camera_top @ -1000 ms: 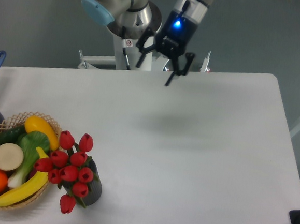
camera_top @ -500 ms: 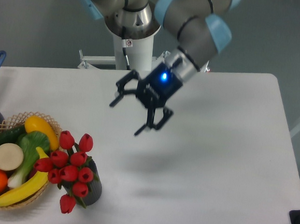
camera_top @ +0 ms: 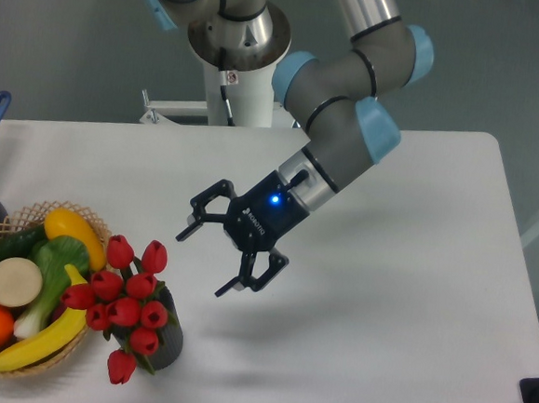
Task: Pick up the flowers from the vase
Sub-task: 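Lower the open gripper down to the red tulip stems above the vase, then close the gripper around the tulip stems just above the vase rim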
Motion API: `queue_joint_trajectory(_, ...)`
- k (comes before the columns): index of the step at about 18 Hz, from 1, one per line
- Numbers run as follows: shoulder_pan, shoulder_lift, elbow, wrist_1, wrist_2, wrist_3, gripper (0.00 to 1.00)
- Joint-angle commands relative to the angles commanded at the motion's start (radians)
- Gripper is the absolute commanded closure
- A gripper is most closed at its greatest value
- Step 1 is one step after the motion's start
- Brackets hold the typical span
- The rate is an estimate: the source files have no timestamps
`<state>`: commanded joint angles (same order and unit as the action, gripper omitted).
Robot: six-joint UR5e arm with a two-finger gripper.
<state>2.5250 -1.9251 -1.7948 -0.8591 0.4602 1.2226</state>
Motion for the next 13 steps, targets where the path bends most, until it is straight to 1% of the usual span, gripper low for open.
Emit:
queue_joint_trajectory(2,-0.026,-0.014,0.012,0.017,-0.008,0.000,0.00)
queue_joint_trajectory(6,-0.061,-0.049,0.041,0.026,-0.009,-0.002,0.00)
queue_joint_trajectory(10,-0.077,-0.077,0.074,0.026,-0.009,-0.002,0.00)
queue_joint_trajectory(13,-0.083,-0.083,0.077,0.026,-0.011,0.000,0.00)
